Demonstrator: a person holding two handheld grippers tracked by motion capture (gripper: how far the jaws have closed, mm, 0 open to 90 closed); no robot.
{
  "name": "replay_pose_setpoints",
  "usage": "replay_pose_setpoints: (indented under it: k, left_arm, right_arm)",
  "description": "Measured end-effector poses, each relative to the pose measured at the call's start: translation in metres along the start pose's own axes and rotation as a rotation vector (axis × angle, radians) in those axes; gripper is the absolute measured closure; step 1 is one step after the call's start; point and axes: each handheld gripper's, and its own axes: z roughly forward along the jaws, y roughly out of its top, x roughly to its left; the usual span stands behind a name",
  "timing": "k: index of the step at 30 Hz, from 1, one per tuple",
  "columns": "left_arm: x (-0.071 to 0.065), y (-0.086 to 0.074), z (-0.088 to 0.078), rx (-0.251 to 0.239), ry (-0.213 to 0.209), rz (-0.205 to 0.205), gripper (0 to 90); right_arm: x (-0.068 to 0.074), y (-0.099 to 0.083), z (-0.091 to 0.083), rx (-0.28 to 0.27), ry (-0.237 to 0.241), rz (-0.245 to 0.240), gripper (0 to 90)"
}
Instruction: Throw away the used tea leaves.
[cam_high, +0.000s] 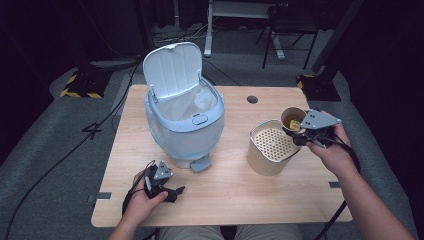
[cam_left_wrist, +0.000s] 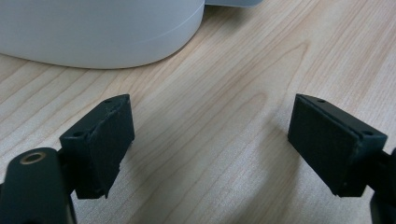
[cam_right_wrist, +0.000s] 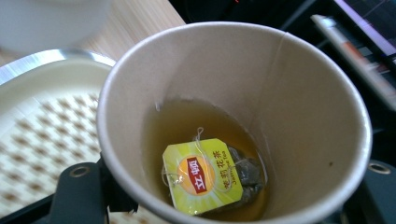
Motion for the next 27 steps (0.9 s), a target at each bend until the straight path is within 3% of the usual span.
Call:
replay_pose_setpoints:
  k: [4, 9, 18, 27]
  left_arm:
    - [0.000, 0.000, 0.000, 0.000, 0.000, 0.000, 15.2]
    - [0.000, 0.000, 0.000, 0.000, 0.000, 0.000, 15.2]
    - [0.000, 0.000, 0.000, 0.000, 0.000, 0.000, 15.2]
    - [0.000, 0.000, 0.000, 0.000, 0.000, 0.000, 15.2]
  right_arm:
    - [0.008, 0.004, 0.000, 0.074, -0.093, -0.166, 29.8]
    - [0.020, 0.008, 0.003, 0.162, -0.176, -0.363, 29.8]
    - [0.037, 0.009, 0.014, 0.286, -0.286, -0.678, 29.8]
    - [0.049, 0.004, 0.018, 0.396, -0.451, -0.968, 30.1]
